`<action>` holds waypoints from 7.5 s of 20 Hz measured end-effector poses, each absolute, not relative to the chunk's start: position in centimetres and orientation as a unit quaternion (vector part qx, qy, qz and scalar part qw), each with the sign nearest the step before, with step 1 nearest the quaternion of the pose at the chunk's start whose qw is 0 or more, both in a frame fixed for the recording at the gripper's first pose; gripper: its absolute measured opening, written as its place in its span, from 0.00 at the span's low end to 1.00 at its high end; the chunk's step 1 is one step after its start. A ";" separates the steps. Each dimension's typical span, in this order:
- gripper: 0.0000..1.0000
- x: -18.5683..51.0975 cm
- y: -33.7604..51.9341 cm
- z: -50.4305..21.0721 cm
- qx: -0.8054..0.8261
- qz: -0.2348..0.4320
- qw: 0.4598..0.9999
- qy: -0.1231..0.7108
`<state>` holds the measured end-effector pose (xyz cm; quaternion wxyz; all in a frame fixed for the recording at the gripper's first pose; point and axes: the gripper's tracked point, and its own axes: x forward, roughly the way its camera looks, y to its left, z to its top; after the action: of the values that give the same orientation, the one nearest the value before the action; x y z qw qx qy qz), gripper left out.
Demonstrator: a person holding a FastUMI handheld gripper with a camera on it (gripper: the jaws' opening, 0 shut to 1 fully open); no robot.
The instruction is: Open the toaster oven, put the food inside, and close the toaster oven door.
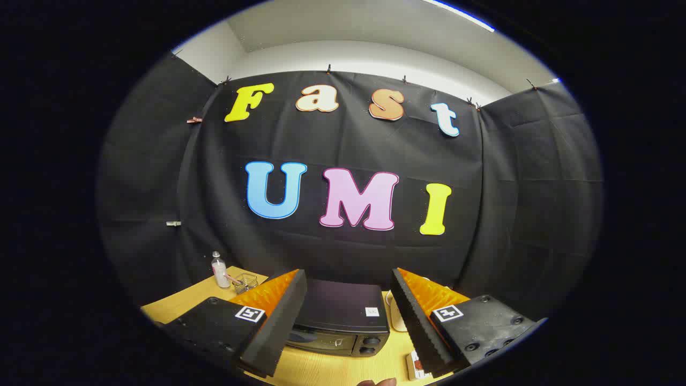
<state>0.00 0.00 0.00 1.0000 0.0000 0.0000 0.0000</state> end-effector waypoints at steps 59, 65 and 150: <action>0.99 5.9 11.8 -21.8 0.047 -0.016 0.982 0.183; 0.99 2.2 12.1 -23.2 0.050 -0.020 0.979 0.197; 0.15 0.5 -24.7 -36.4 0.412 0.016 0.832 0.370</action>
<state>0.47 -24.70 -36.41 0.8323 0.4120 0.3704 0.0157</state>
